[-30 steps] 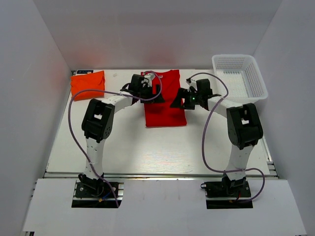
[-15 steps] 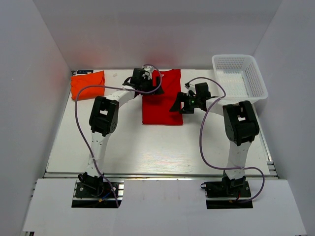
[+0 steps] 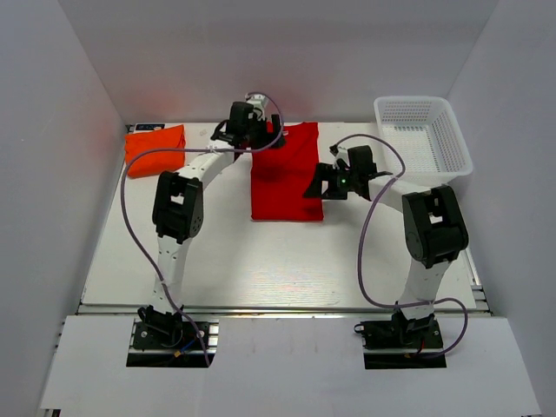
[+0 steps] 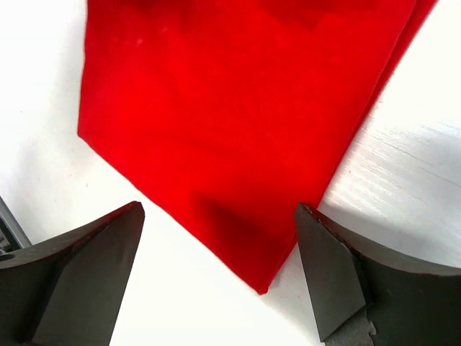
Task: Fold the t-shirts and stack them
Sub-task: Fold the folded rectangular tshirt in 1/3 of the way
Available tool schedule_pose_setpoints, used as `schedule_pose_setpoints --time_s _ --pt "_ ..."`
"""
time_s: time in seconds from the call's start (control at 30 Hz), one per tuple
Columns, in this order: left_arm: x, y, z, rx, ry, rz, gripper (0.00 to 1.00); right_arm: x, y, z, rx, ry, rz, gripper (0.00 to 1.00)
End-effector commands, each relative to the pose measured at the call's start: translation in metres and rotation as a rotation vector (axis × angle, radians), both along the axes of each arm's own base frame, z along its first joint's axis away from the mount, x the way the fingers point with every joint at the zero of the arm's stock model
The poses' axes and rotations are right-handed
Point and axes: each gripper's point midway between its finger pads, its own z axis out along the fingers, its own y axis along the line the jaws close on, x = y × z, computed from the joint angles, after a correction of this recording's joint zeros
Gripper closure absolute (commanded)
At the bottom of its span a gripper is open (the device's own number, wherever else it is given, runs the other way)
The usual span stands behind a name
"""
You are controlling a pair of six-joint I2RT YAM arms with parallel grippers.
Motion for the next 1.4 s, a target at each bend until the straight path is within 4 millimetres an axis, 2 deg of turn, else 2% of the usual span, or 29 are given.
schedule_pose_setpoints --time_s 0.0,0.03,0.07,0.1,0.13,0.17,0.2,0.23,0.27,0.33,0.43,0.47,0.53,0.57,0.73,0.8,0.83,0.87,0.9,0.97,1.0,1.03,1.07,1.1,1.13,1.23,1.3,1.37 --pt "-0.002 0.007 0.109 -0.015 -0.18 -0.016 0.0 -0.005 0.0 0.019 -0.009 -0.064 0.011 0.1" --pt "-0.014 0.001 0.095 -0.004 -0.15 -0.05 0.0 -0.005 -0.001 0.024 -0.009 -0.079 0.01 0.1" --pt "-0.025 -0.001 0.103 -0.02 -0.148 -0.08 0.0 -0.008 -0.003 0.023 -0.011 -0.072 0.003 0.1" --pt "-0.037 -0.007 0.098 -0.014 -0.138 -0.125 0.0 -0.01 -0.004 0.023 -0.016 -0.073 0.003 0.1" --pt "-0.05 -0.007 0.077 -0.007 -0.11 -0.166 0.0 -0.011 -0.005 0.035 -0.009 -0.103 0.0 0.1" --pt "-0.067 -0.019 0.076 -0.033 -0.103 -0.25 0.0 -0.017 -0.007 0.032 -0.014 -0.091 -0.006 0.1" --pt "-0.078 -0.019 0.081 -0.032 -0.126 -0.299 0.0 -0.019 -0.009 0.033 -0.015 -0.095 -0.008 0.1" --pt "-0.099 -0.023 0.065 -0.047 -0.084 -0.379 0.0 -0.021 -0.01 0.05 0.002 -0.131 -0.01 0.1" --pt "-0.111 -0.028 0.062 -0.05 -0.078 -0.425 0.0 -0.029 -0.013 0.044 -0.003 -0.115 -0.012 0.1" --pt "-0.141 -0.031 0.049 -0.052 -0.059 -0.527 0.0 -0.034 -0.016 0.067 0.015 -0.172 -0.018 0.1" --pt "-0.167 -0.034 0.019 -0.026 -0.008 -0.565 0.0 -0.051 -0.023 0.066 0.005 -0.182 -0.024 0.1" --pt "-0.167 -0.032 0.013 -0.017 -0.003 -0.555 0.0 -0.052 -0.029 0.082 0.002 -0.222 -0.053 0.1" --pt "-0.165 -0.029 -0.008 0.008 0.037 -0.533 0.0 -0.058 -0.034 0.079 -0.012 -0.227 -0.066 0.1" --pt "-0.157 -0.031 -0.023 0.021 0.075 -0.526 0.0 -0.065 -0.038 0.098 0.001 -0.28 -0.085 0.1" --pt "-0.133 -0.039 -0.031 0.017 0.042 -0.496 0.0 -0.083 -0.048 0.099 -0.022 -0.283 -0.094 0.1" --pt "-0.117 -0.034 -0.028 -0.004 0.004 -0.463 0.0 -0.086 -0.053 0.102 -0.042 -0.3 -0.108 0.1" --pt "-0.113 -0.033 -0.027 0.003 -0.007 -0.451 0.0 -0.089 -0.058 0.095 -0.069 -0.277 -0.12 0.1" --pt "-0.109 -0.031 -0.039 0.019 0.007 -0.434 0.0 -0.091 -0.06 0.094 -0.081 -0.276 -0.125 0.1" --pt "-0.099 -0.027 -0.04 0.052 0.005 -0.391 0.0 -0.091 -0.064 0.097 -0.093 -0.287 -0.141 0.1" --pt "-0.092 -0.028 -0.045 0.061 0.011 -0.382 0.0 -0.095 -0.067 0.093 -0.11 -0.28 -0.145 0.1" --pt "-0.088 -0.024 -0.055 0.064 0.027 -0.374 0.0 -0.095 -0.068 0.092 -0.111 -0.278 -0.15 0.1" --pt "-0.082 -0.027 -0.047 0.052 0.003 -0.368 0.0 -0.098 -0.067 0.09 -0.105 -0.281 -0.14 0.1" --pt "-0.083 -0.029 -0.054 0.045 0.011 -0.379 0.0 -0.098 -0.066 0.09 -0.102 -0.283 -0.133 0.1" --pt "-0.078 -0.028 -0.048 0.018 0.009 -0.367 0.0 -0.099 -0.065 0.088 -0.096 -0.276 -0.127 0.1" --pt "-0.079 -0.029 -0.054 0.014 0.016 -0.374 0.0 -0.1 -0.064 0.088 -0.09 -0.27 -0.121 0.1" --pt "-0.072 -0.027 -0.056 -0.033 0.035 -0.361 0.0 -0.104 -0.062 0.08 -0.087 -0.246 -0.105 0.1" --pt "-0.067 -0.017 -0.062 -0.042 0.06 -0.322 0.0 -0.106 -0.061 0.073 -0.088 -0.233 -0.097 0.1" --pt "-0.062 -0.012 -0.058 -0.052 0.059 -0.303 0.0 -0.107 -0.061 0.067 -0.096 -0.216 -0.096 0.1"
